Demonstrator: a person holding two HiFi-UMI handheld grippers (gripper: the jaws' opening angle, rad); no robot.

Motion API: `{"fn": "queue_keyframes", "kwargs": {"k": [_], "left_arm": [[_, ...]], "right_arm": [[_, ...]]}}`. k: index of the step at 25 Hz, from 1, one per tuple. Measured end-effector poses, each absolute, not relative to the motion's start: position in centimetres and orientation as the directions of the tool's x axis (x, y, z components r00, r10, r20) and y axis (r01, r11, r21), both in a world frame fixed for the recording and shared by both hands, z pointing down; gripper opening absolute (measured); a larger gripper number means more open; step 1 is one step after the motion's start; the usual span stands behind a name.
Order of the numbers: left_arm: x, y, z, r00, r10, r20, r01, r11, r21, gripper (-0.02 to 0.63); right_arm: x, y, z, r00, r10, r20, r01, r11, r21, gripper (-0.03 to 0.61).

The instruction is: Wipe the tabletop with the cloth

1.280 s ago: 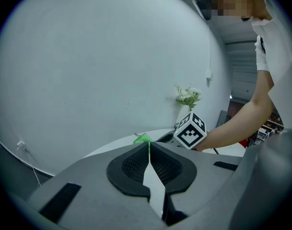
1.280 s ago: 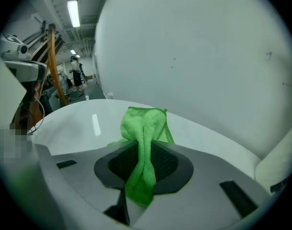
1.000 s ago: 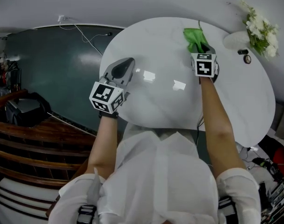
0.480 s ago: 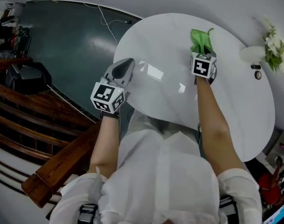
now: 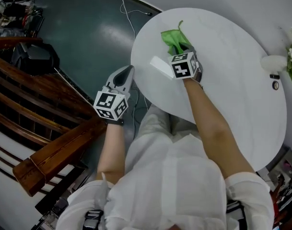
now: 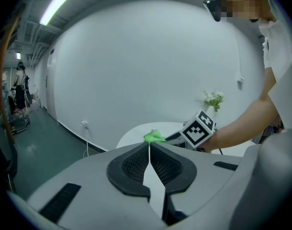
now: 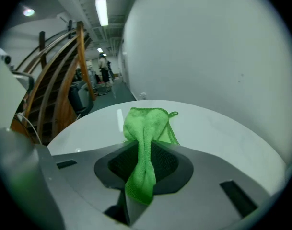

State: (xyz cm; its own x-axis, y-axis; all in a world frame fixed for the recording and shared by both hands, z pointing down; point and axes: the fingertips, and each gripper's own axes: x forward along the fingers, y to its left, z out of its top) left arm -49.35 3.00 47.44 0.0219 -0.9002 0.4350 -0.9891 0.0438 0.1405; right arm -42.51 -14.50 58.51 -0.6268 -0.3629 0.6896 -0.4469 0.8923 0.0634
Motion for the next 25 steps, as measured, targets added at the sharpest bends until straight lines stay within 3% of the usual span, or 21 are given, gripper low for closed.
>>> {"fn": "queue_keyframes", "kwargs": {"k": [7,12,16,21,25], "left_arm": [[-48.9,4.6,48.0,0.015,-0.897,0.442,-0.987,0.057,0.148,0.021],[-48.0,4.4,48.4,0.059,-0.894,0.445,-0.989,0.009,0.148,0.021],[-47.0,3.3,48.3,0.122,-0.892,0.434,-0.987,-0.062,0.149,0.021],[-45.2,2.9,48.7,0.210,-0.875,0.436,-0.975,-0.154,0.159,0.021],[-43.8,3.9,48.9,0.267,-0.861,0.433,-0.962,-0.211,0.174,0.021]], "right_arm": [[-46.0,-0.4,59.5,-0.728,-0.095,0.679,-0.061,0.995,0.075,0.069],[-43.5,3.8,60.1,-0.733,-0.021,0.680,0.070,0.992,0.106,0.069],[-39.4,1.6,60.4,-0.722,-0.130,0.680,-0.049,0.989,0.137,0.069],[-31.3,-3.9,59.9,-0.627,-0.374,0.684,-0.411,0.904,0.118,0.069],[-24.5,-5.3,60.2,-0.503,-0.502,0.703,-0.614,0.780,0.119,0.069]]}}
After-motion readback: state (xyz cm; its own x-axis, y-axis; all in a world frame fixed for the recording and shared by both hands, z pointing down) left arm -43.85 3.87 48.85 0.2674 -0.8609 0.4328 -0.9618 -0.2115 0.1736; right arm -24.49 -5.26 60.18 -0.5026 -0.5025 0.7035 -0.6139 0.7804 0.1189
